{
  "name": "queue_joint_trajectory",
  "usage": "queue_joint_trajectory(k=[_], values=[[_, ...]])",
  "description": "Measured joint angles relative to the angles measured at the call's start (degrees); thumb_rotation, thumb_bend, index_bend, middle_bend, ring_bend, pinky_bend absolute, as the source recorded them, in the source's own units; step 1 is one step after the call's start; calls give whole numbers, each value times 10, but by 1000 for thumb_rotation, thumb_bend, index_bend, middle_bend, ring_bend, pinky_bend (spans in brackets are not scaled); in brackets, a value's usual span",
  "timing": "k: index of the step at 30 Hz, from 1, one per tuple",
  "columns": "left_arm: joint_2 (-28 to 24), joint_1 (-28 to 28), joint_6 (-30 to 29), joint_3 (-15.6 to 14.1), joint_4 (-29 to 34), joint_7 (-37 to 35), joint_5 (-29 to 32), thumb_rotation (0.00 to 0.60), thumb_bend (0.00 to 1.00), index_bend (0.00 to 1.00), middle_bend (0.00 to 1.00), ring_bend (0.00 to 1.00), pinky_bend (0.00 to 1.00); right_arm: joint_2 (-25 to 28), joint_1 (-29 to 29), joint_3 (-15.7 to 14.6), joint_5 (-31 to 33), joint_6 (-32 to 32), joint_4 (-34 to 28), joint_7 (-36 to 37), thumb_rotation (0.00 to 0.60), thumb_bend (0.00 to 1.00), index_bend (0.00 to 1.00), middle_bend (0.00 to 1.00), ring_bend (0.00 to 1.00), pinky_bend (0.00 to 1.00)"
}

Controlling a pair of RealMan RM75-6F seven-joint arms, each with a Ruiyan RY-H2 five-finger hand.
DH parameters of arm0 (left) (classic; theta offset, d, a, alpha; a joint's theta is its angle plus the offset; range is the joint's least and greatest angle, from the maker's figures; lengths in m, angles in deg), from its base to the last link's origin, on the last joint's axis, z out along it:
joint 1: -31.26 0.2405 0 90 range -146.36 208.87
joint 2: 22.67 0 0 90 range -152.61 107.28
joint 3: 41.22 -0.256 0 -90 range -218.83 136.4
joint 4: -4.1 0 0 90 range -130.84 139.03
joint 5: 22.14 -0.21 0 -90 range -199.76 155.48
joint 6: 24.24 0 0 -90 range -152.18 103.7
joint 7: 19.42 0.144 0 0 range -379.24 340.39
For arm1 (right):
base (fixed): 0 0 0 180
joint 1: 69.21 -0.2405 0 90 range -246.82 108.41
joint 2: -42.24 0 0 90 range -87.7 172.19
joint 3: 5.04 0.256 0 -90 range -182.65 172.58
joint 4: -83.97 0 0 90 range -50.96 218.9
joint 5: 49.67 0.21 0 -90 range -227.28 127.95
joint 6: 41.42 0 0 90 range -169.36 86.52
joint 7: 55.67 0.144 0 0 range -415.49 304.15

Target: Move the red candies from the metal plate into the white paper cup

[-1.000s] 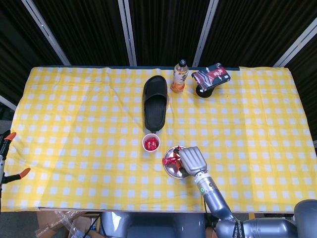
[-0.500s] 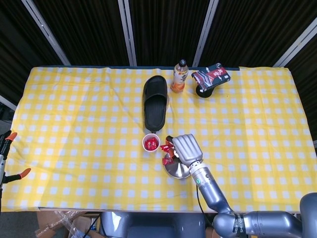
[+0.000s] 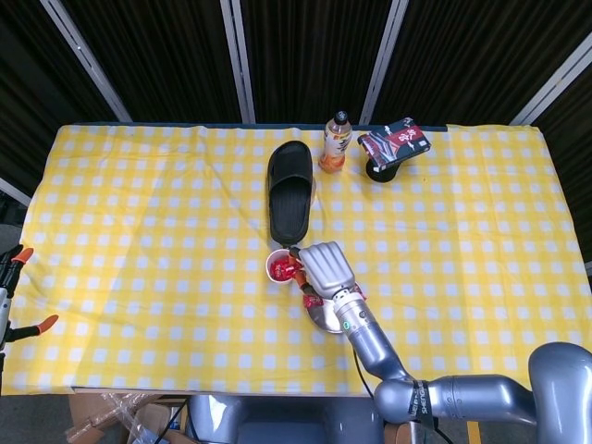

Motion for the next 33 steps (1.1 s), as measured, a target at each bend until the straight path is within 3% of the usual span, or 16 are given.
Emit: queue_joint_trajectory(k=[17,29,33], values=[[-7,-2,10,-1,4,-12,5,600,40,29,0,0,0,-47,-43,0,24,-24,80,20,600,549,556,818,891,846],[-8,-2,9,-1,6,-12,5,600,39,29,0,0,0,-53,-48,-10,31,-22,92,27,600,549,555,817,891,846],[-8,-2,9,-1,5,-13,4,600,39,29,0,0,0,-53,-50,-12,30,-21,89,27,600,549,500,818,891,846]])
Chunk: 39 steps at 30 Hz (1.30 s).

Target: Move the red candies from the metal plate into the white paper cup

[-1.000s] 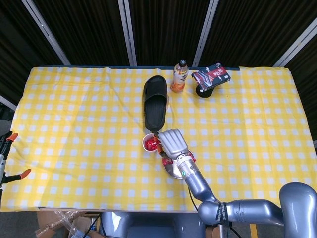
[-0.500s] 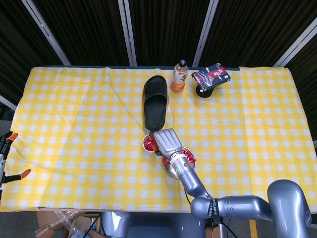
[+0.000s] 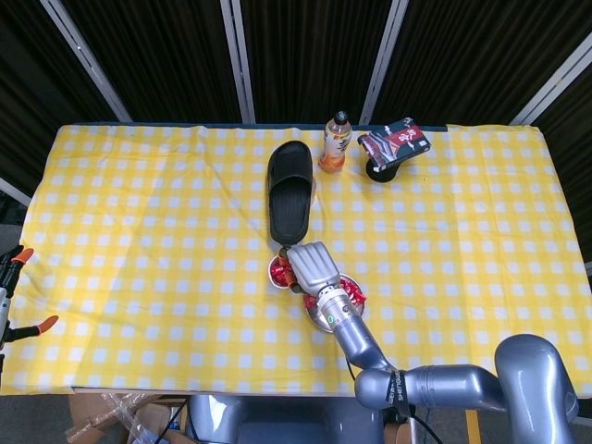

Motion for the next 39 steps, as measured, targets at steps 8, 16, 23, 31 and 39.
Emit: queue_joint_trajectory(k=[8,16,23,31,39], values=[[-1,0,0,0,0,-3,-1,600,39,29,0,0,0,-5,-4,-1,-12,9,-5,2,600,521,370,818,891,846],[-2,0,0,0,0,-5,-2,600,39,28,0,0,0,-9,-7,-1,-19,18,-6,0,600,499,338,818,891,846],[-1,0,-1,0,-1,-6,-2,600,40,28,0,0,0,-6,-4,-2,-26,28,-16,0,600,499,320,818,891,846],[1,0,-3,0,-1,-1,-2,600,39,28,0,0,0,25,21,-20,-50,63,-71,-1,600,499,318,818,891,846],[4,2,-13,0,-3,3,-7,600,40,29,0,0,0,68,67,-69,-64,106,-132,-15,600,470,319,818,891,846]])
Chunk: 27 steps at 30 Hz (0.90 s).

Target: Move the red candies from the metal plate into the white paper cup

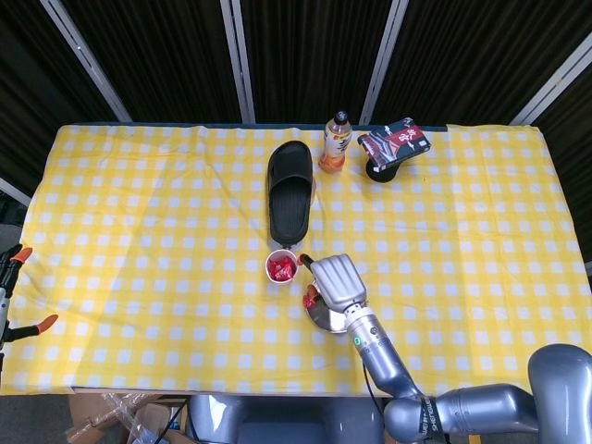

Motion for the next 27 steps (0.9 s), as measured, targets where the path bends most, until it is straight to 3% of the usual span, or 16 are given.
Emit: queue_joint_trajectory(k=[13,27], values=[[10,5,-21,1,-7,1,-15,600,39,29,0,0,0,11,55,-60,-28,24,-23,-3,600,456,319,818,891,846],[14,7,-28,3,-10,3,-15,600,40,29,0,0,0,-18,73,-68,-18,2,9,-2,600,322,319,818,891,846]])
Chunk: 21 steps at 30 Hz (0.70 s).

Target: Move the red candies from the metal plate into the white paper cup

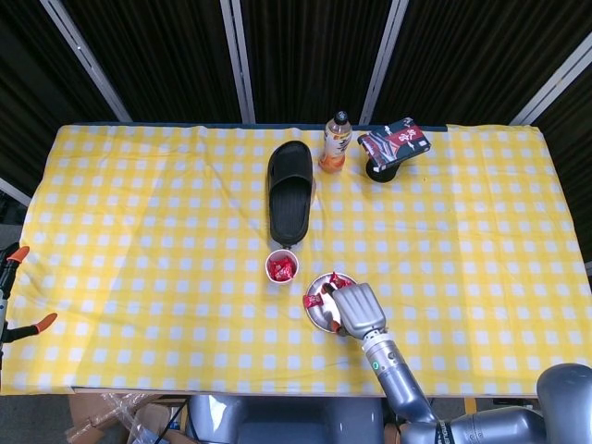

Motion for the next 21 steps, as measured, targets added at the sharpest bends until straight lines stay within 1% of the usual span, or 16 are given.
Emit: queue_joint_trajectory(k=[4,9,21], values=[[0,0,0,0,-1,0,1,600,40,29,0,0,0,-14,1,10,0,-10,19,8,600,322,321,818,891,846],[-1,-1,4,1,-1,0,4,600,40,29,0,0,0,-29,1,21,-3,-22,42,19,600,322,366,818,891,846],[-2,-2,11,2,2,5,11,600,40,29,0,0,0,-65,3,42,-7,-53,95,53,600,322,393,818,891,846]])
